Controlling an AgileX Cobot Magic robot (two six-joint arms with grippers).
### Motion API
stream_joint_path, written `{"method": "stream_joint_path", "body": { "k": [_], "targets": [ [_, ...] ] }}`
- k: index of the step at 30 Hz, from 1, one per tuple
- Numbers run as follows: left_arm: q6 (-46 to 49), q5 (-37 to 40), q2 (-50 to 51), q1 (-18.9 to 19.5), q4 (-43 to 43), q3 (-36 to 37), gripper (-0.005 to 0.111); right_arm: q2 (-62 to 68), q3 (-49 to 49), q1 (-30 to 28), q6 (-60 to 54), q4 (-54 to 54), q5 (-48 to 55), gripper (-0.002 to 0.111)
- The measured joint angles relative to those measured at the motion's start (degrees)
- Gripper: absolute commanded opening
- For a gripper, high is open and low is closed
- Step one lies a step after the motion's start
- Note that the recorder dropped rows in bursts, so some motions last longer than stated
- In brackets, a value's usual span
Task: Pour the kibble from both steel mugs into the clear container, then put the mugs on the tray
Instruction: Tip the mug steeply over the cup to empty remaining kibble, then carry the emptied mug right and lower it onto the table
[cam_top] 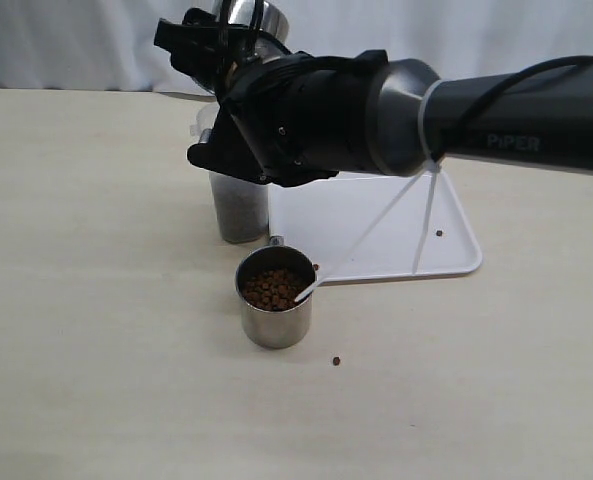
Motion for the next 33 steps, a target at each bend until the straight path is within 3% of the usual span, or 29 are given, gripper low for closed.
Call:
{"method": "stream_joint_path", "body": {
  "k": [15,19,22,33],
  "targets": [
    [0.00,0.00,0.00,0.00,0.00,0.00,0.000,0.00,0.00,0.00,-3.29,0.00,-0.14,0.005],
    [0.00,0.00,0.00,0.00,0.00,0.00,0.000,0.00,0.00,0.06,13.78,0.00,1.25,0.005],
    [0.00,0.00,0.00,0.00,0.00,0.00,0.000,0.00,0.00,0.06,32.95,-0.13,6.17,0.005],
    [0.00,0.00,0.00,0.00,0.00,0.00,0.000,0.00,0.00,-0.05,70.98,0.12,18.64,0.005]
  ]
}}
